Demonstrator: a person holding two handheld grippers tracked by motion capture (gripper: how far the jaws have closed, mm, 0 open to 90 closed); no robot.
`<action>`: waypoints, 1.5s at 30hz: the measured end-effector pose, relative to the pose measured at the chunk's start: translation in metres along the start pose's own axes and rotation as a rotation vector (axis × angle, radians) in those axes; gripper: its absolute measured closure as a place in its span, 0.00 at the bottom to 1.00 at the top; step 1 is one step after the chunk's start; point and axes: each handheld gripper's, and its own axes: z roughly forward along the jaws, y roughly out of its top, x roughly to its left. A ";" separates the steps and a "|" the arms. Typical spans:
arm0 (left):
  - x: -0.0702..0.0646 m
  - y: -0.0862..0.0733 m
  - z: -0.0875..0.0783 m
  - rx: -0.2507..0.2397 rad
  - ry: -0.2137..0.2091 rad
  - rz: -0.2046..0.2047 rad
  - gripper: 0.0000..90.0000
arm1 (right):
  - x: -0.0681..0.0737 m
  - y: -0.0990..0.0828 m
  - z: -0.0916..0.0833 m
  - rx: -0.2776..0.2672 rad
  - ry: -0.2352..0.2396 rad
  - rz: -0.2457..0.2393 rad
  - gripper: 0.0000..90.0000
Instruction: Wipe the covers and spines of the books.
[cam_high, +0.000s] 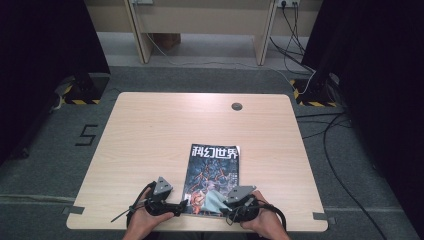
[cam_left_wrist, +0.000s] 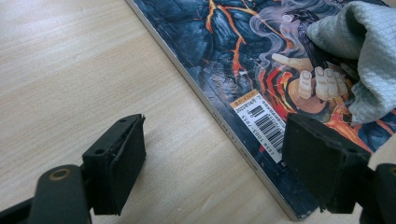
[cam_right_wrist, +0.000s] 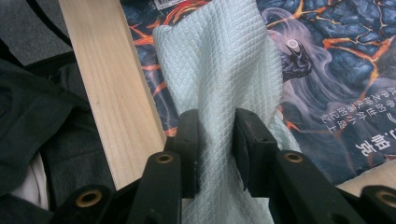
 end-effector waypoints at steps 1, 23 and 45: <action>0.000 0.000 0.000 0.001 0.001 0.002 0.23 | -0.001 0.000 0.000 -0.004 0.004 0.006 0.82; 0.000 0.000 0.000 -0.002 -0.002 -0.002 0.22 | -0.053 0.009 -0.042 -0.165 -0.095 0.166 0.86; 0.000 0.001 0.000 0.002 -0.004 -0.001 0.22 | -0.129 -0.022 -0.062 -0.154 -0.298 0.343 0.85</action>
